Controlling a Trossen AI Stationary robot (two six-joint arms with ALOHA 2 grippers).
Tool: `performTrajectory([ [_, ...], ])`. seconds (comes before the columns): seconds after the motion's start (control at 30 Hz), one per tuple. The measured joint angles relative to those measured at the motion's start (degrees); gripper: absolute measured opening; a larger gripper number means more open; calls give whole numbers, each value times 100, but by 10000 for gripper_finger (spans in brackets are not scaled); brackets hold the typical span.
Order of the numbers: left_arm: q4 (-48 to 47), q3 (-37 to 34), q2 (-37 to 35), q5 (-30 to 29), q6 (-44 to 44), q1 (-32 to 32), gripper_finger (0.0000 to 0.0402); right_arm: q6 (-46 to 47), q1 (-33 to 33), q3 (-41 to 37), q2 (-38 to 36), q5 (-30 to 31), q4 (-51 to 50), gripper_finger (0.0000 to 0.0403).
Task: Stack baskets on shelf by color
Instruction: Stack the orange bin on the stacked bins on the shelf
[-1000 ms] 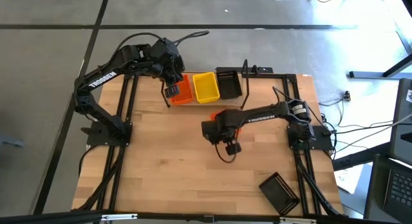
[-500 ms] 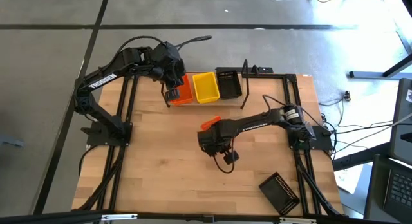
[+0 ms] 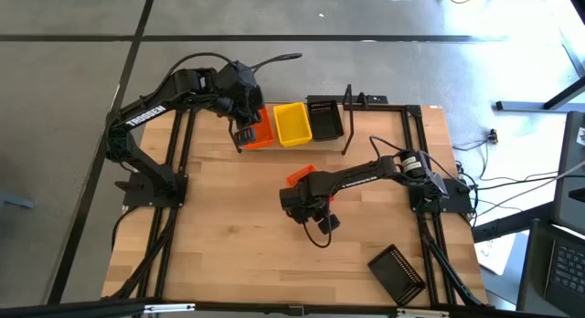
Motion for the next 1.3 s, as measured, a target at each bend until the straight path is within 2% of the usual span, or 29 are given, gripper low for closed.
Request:
performTrajectory([
  [0.33, -39, 0, 0, 0, -4, 0, 61, 117, -6, 570, -36, 43, -704, 106],
  [0.57, -376, 0, 0, 28, 77, -35, 61, 469, -12, 1157, -34, 1028, -1354, 107],
  [0.77, -740, -2, 0, 726, 798, -189, 61, 1373, -17, 1868, -82, 1066, -1929, 107],
  [0.87, -724, -4, -17, 932, 1008, -248, 61, 1645, -15, 2075, -295, 1104, -1969, 107],
  [1.0, -708, -4, -68, 984, 1201, -262, 61, 2047, -13, 2154, -701, 1710, -2153, 107],
  [1.2, -667, -4, -57, 2066, 1448, -393, 61, 3030, -17, 2172, -1648, 2260, -2315, 107],
  [1.3, -627, -4, -51, 2159, 1708, -660, 61, 3293, -15, 2170, -2084, 2289, -2300, 107],
])
